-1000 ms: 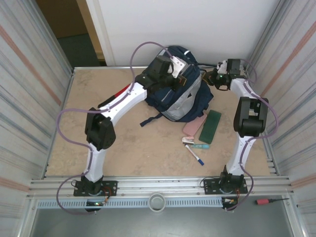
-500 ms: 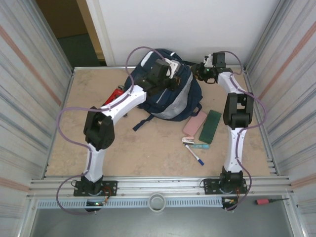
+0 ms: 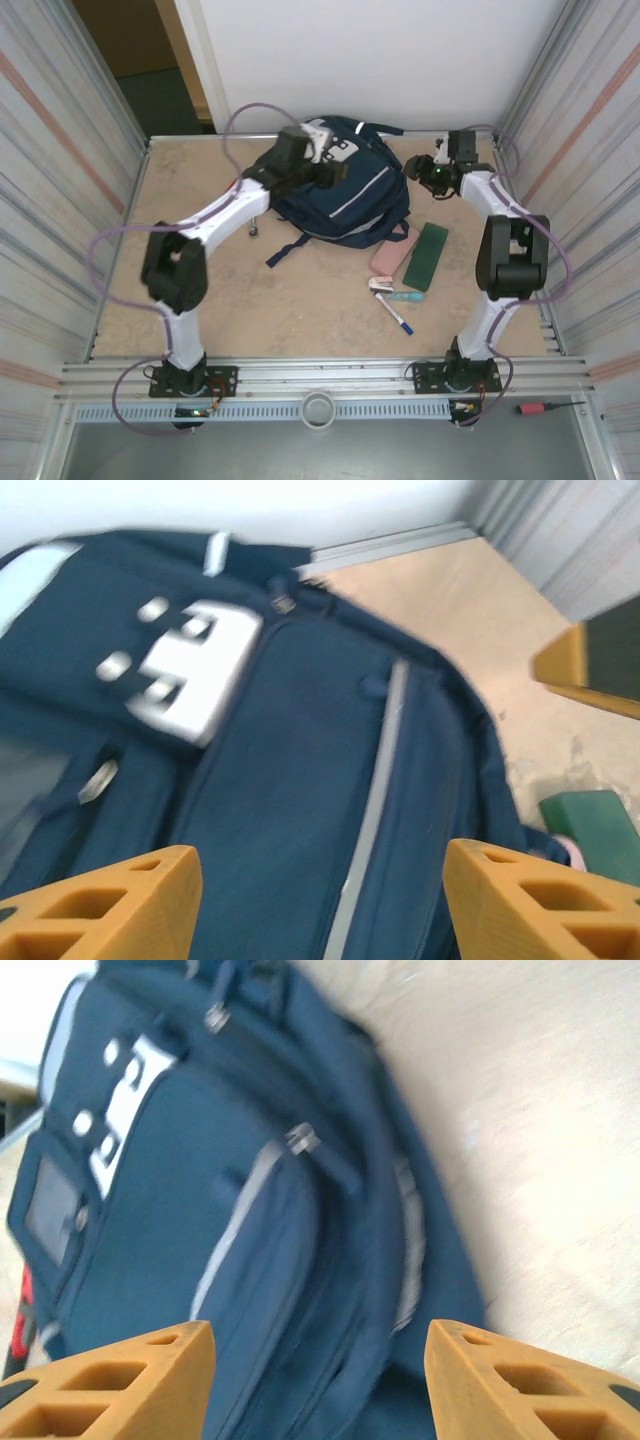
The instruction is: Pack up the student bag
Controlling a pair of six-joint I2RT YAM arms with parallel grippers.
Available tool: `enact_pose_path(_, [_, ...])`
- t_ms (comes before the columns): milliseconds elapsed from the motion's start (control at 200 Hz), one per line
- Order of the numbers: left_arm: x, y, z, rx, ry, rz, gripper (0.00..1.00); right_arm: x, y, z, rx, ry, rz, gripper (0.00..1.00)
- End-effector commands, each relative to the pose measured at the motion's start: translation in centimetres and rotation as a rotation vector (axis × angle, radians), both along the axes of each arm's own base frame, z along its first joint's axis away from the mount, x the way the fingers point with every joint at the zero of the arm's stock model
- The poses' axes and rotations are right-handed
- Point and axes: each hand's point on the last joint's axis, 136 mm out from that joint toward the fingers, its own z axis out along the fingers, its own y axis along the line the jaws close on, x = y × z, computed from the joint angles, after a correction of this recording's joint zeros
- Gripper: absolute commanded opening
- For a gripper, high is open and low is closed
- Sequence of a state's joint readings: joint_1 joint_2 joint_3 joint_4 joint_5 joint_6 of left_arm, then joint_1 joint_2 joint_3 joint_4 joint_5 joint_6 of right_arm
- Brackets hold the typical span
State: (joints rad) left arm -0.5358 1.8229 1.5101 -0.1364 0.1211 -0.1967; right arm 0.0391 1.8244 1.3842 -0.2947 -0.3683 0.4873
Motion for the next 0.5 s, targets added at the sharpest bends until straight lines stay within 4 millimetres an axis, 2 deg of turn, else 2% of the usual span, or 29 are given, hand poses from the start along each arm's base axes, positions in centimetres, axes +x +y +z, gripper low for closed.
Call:
enact_pose_path(0, [-1.3,6.7,-1.2,-0.092,0.055,0.186,0.67,-2.9,4.4,-0.9,-0.085,-0.008,0.105,0.58])
enact_pose_path(70, [-2.2,10.4,-4.4,-0.158,0.153,0.262,0.67,-4.4,5.9,-2.2,-0.107,0.014,0.131,0.57])
enact_pose_path(165, [-3.0,12.9,-7.3,-0.174,0.249,0.292,0.68,-5.3,6.8,-3.6,-0.114,0.033,0.147,0.55])
enact_pose_path(306, [-2.8,12.6,-9.1,-0.150,0.309,0.261,0.69,-4.6,6.9,-5.5,-0.121,0.057,0.143,0.50])
enact_pose_path(491, [-1.2,12.6,-11.3,-0.111,0.363,0.283,0.68,-1.4,5.6,-6.7,-0.123,0.055,0.122,0.42])
